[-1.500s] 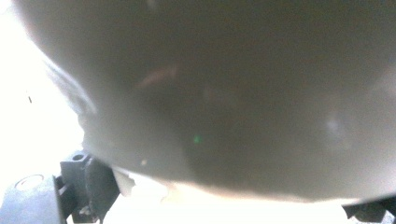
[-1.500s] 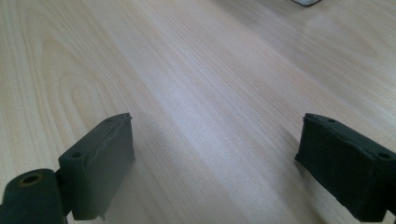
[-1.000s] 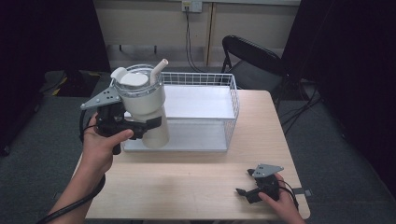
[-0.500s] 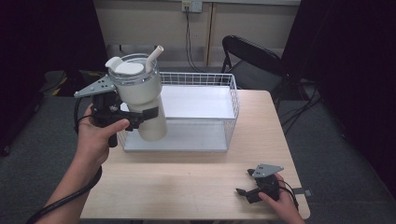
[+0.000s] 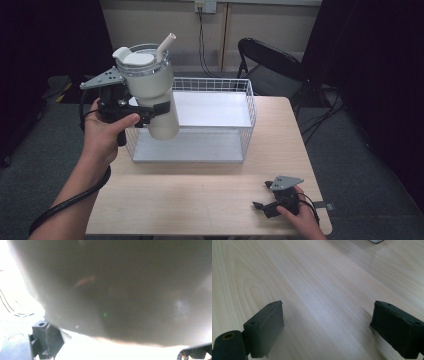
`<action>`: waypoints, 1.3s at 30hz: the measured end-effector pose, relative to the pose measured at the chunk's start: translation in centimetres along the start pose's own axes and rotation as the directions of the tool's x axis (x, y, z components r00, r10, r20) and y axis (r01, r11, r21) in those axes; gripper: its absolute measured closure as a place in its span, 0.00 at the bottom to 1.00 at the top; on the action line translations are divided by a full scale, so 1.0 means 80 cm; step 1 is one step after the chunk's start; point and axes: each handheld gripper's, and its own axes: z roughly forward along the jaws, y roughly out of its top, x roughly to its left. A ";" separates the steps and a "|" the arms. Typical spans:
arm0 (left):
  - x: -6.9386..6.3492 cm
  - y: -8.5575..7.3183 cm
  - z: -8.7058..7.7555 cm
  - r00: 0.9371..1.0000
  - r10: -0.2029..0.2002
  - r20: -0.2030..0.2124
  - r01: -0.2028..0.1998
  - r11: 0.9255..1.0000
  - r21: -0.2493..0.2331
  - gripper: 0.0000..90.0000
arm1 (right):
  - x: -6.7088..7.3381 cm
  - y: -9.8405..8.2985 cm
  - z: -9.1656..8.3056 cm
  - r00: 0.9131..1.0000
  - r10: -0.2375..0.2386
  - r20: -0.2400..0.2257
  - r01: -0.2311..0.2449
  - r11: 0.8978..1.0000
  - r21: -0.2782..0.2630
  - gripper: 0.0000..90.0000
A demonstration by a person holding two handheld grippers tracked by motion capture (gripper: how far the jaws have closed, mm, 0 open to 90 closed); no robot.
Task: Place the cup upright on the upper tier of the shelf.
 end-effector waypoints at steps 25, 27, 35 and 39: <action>0.031 0.014 0.016 0.996 0.010 -0.091 -0.008 1.000 0.017 0.12 | 0.000 0.000 0.000 1.000 0.000 0.000 0.000 1.000 0.000 0.11; 0.032 0.015 0.017 0.995 0.009 -0.099 -0.008 1.000 0.017 0.12 | 0.000 0.000 0.000 1.000 0.000 0.000 0.000 1.000 0.000 0.11; 0.039 0.016 0.023 0.994 0.005 -0.111 -0.005 1.000 0.003 0.12 | 0.000 0.000 0.000 1.000 0.000 0.000 0.000 1.000 0.000 0.11; 0.042 0.017 0.027 0.994 0.006 -0.113 -0.006 1.000 0.000 0.12 | 0.000 0.000 0.000 1.000 0.000 0.000 0.000 1.000 0.000 0.11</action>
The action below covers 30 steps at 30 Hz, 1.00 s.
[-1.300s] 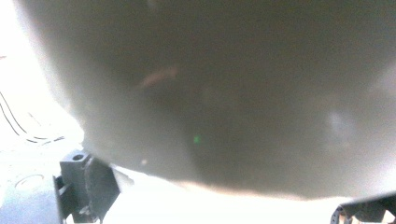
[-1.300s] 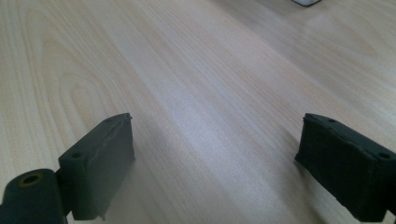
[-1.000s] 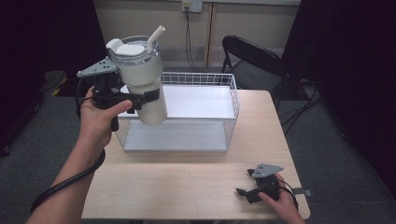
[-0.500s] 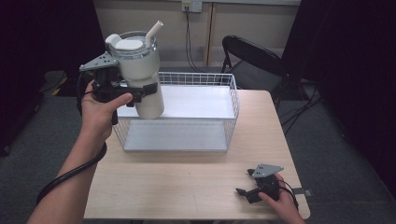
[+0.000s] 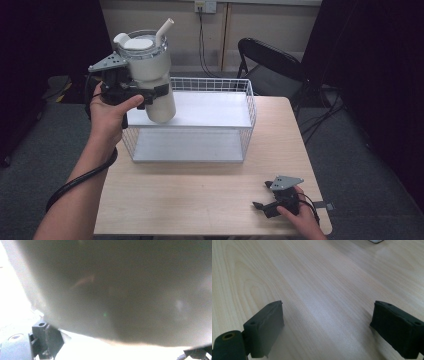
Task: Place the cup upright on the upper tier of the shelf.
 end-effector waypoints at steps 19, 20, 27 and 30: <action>0.012 0.000 0.022 0.999 -0.013 -0.040 0.013 1.000 -0.004 0.12 | 0.000 0.000 0.000 1.000 0.000 0.000 0.000 1.000 0.000 0.11; 0.012 -0.001 0.023 0.999 -0.017 -0.041 0.016 1.000 -0.004 0.12 | 0.000 0.000 0.000 1.000 0.000 0.000 0.000 1.000 0.000 0.11; 0.017 -0.002 0.027 0.998 -0.024 -0.056 0.024 1.000 -0.014 0.12 | 0.000 0.000 0.000 1.000 0.000 0.000 0.000 1.000 0.000 0.11; 0.019 -0.001 0.029 0.997 -0.018 -0.069 0.018 1.000 -0.004 0.11 | 0.000 0.000 0.000 1.000 0.000 0.000 0.000 1.000 0.000 0.11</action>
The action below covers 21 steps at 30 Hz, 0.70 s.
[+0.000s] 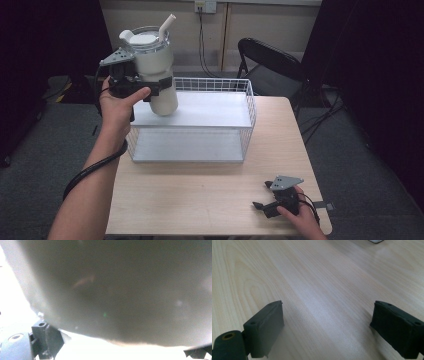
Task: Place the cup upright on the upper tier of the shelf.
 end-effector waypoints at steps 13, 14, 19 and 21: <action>0.009 -0.009 0.015 1.000 -0.009 -0.027 0.010 1.000 0.011 0.12 | 0.000 0.000 0.000 1.000 0.000 0.001 0.000 1.000 0.000 0.11; 0.009 -0.010 0.016 0.999 -0.014 -0.033 0.014 1.000 0.010 0.11 | 0.000 0.000 0.000 1.000 0.000 0.000 0.000 1.000 0.000 0.11; 0.010 -0.012 0.021 0.999 -0.014 -0.045 0.015 1.000 0.007 0.11 | 0.000 0.000 0.000 1.000 0.000 0.000 0.000 1.000 0.000 0.11; 0.010 -0.013 0.023 0.999 -0.020 -0.048 0.021 1.000 0.009 0.12 | 0.000 0.000 0.000 1.000 0.000 0.000 0.000 1.000 0.000 0.11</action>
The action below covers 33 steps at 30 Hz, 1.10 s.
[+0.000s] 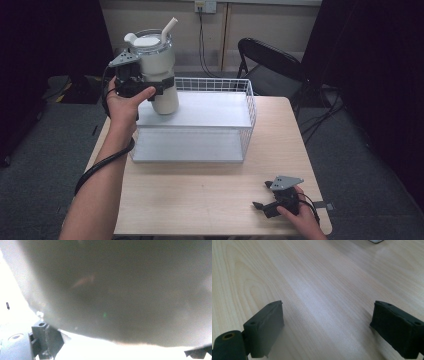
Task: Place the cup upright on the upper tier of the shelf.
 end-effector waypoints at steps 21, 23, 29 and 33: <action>0.005 -0.007 0.009 0.999 0.026 -0.039 -0.025 1.000 0.008 0.11 | 0.000 0.000 0.000 1.000 0.000 0.000 0.000 1.000 0.000 0.11; 0.006 -0.008 0.010 0.999 0.031 -0.043 -0.030 0.999 0.014 0.11 | 0.000 0.000 0.000 1.000 0.000 0.000 0.000 1.000 0.000 0.11; 0.008 -0.015 0.013 0.999 0.025 -0.046 -0.024 1.000 0.011 0.11 | 0.000 0.000 0.000 1.000 0.000 0.000 0.000 1.000 0.000 0.11; 0.008 -0.017 0.015 0.998 0.037 -0.051 -0.037 0.999 0.016 0.11 | 0.000 0.000 0.000 1.000 -0.001 0.000 0.001 1.000 0.000 0.11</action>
